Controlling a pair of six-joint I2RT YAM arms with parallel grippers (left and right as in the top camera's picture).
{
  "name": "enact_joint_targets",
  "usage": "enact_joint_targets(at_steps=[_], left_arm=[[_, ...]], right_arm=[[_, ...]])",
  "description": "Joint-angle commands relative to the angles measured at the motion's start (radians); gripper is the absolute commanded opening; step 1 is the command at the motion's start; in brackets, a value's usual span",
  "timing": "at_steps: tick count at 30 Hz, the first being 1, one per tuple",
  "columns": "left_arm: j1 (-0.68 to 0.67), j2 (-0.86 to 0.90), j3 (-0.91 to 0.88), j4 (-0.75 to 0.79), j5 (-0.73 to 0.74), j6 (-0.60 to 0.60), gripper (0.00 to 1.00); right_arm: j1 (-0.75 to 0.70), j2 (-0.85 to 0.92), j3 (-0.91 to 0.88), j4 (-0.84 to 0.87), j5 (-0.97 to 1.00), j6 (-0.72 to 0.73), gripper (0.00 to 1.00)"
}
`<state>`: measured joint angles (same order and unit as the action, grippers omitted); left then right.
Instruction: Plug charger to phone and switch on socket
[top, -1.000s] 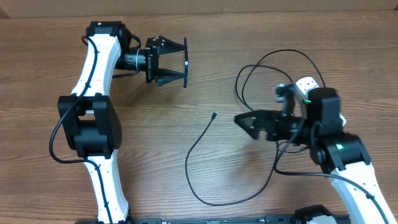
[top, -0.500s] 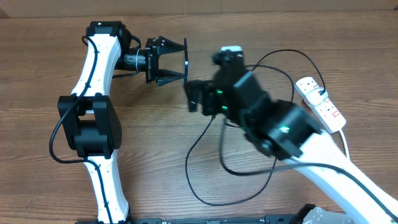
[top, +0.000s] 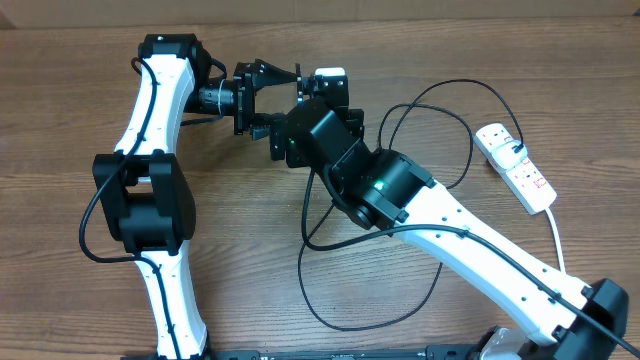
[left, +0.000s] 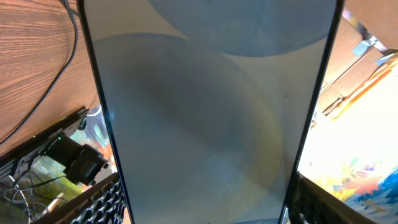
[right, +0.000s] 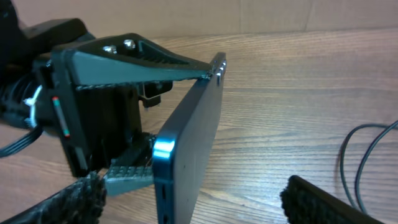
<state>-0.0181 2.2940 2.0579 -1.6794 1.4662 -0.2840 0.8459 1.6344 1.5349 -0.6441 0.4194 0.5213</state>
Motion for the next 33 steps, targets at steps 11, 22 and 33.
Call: enact_joint_targets(at_steps=[11,22,33], left_arm=[[-0.009,0.004,0.028,0.009,0.042,0.052,0.74],[-0.041,0.004,0.028,0.013,-0.007,0.061,0.74],[-0.042,0.004,0.028,0.043,0.002,0.055,0.74]], right_arm=[[0.003,0.017,0.018,0.010,0.021,0.006,0.79],[0.003,0.019,0.018,0.003,0.006,0.006,0.67],[-0.002,0.021,0.018,-0.034,0.008,0.054,0.60]])
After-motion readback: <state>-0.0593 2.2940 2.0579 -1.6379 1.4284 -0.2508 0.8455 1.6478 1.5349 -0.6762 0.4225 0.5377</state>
